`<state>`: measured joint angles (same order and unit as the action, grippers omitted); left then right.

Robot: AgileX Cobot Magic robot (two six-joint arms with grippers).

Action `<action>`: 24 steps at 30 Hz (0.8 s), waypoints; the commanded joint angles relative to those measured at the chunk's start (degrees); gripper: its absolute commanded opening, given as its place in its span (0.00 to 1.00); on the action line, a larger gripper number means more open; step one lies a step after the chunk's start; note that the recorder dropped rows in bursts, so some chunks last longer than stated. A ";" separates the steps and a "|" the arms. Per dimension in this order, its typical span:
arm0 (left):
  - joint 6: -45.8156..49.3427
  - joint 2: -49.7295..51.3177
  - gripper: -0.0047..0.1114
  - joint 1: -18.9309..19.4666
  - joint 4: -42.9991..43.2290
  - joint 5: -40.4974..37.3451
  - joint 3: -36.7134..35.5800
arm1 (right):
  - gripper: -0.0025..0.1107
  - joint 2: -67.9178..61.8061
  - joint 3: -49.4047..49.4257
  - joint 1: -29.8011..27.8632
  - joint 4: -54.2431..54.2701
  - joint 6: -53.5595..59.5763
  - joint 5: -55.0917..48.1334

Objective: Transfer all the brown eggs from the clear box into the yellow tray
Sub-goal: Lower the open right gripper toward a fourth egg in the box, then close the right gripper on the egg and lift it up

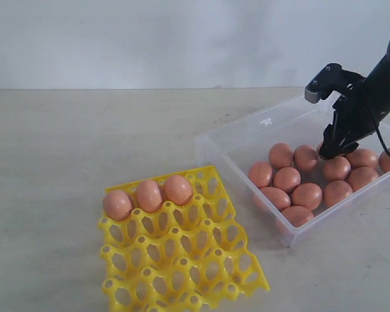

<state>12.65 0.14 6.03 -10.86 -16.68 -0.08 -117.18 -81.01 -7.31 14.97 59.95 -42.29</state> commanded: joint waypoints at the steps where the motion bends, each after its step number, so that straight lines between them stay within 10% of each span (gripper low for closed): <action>1: 0.41 -0.14 0.08 0.18 -0.29 0.40 0.08 | 0.50 -0.52 -0.23 -0.09 -2.08 0.49 1.96; 18: 0.41 -0.14 0.08 0.18 -0.29 0.40 0.08 | 0.49 -3.43 -0.23 -0.09 -3.14 0.49 5.10; 24: 0.41 -0.14 0.08 0.18 -0.29 0.40 0.08 | 0.20 -3.43 -0.23 -0.09 -2.51 0.38 7.19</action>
<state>12.65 0.14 6.03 -10.86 -16.68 -0.08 -120.64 -81.01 -7.31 12.01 60.08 -36.51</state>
